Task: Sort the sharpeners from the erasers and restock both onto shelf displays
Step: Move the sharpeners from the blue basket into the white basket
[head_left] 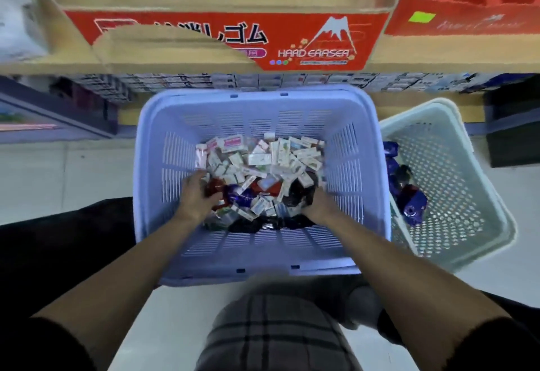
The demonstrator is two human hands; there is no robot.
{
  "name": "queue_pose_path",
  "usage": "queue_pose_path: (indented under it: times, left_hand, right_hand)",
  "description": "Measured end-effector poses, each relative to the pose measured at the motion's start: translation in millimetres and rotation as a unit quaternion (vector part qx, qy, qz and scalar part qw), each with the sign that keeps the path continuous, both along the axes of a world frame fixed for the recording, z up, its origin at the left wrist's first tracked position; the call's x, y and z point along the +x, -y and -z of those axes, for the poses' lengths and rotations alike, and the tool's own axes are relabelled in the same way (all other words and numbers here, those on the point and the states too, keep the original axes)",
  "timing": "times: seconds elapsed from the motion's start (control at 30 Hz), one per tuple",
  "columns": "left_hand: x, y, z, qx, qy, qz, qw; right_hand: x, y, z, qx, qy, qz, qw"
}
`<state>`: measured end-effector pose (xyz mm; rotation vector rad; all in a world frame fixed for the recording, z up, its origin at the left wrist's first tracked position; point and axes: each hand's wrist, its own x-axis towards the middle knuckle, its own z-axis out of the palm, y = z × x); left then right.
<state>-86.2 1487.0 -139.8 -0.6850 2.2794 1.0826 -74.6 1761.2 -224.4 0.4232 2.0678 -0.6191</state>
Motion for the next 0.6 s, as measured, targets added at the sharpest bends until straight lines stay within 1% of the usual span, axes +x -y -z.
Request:
queue_pose_path:
  times: [0.03,0.07,0.13,0.17,0.27,0.37,0.47,0.53,0.6]
  left_hand:
    - [4,1,4,-0.003,0.010,0.001,1.000]
    - [5,2,7,-0.001,0.021,-0.007,1.000]
    - [3,2,10,0.005,0.035,-0.020,0.999]
    - [2,1,12,-0.001,0.037,-0.015,0.999]
    - [3,-3,14,-0.071,0.040,0.062,0.995]
    - [4,-3,21,-0.117,0.033,0.126,0.984]
    - [2,-1,25,-0.159,0.034,0.201,0.966]
    - [-1,-2,27,-0.170,0.041,0.224,0.959]
    - [-5,-4,29,-0.168,0.047,0.217,0.960]
  right_hand:
    - [3,1,2,0.007,0.005,0.003,1.000]
    - [4,4,-9,0.006,-0.012,0.020,1.000]
    - [1,13,-37,0.012,-0.035,0.072,0.997]
    - [1,11,-39,0.016,-0.036,0.095,0.995]
    - [4,17,-44,0.049,-0.040,0.118,0.991]
    - [4,22,-44,0.059,-0.035,0.086,0.994]
    - [5,21,-47,0.089,-0.015,0.051,0.995]
    - [7,23,-48,0.096,-0.013,0.043,0.994]
    - [6,23,-52,0.096,-0.014,0.041,0.994]
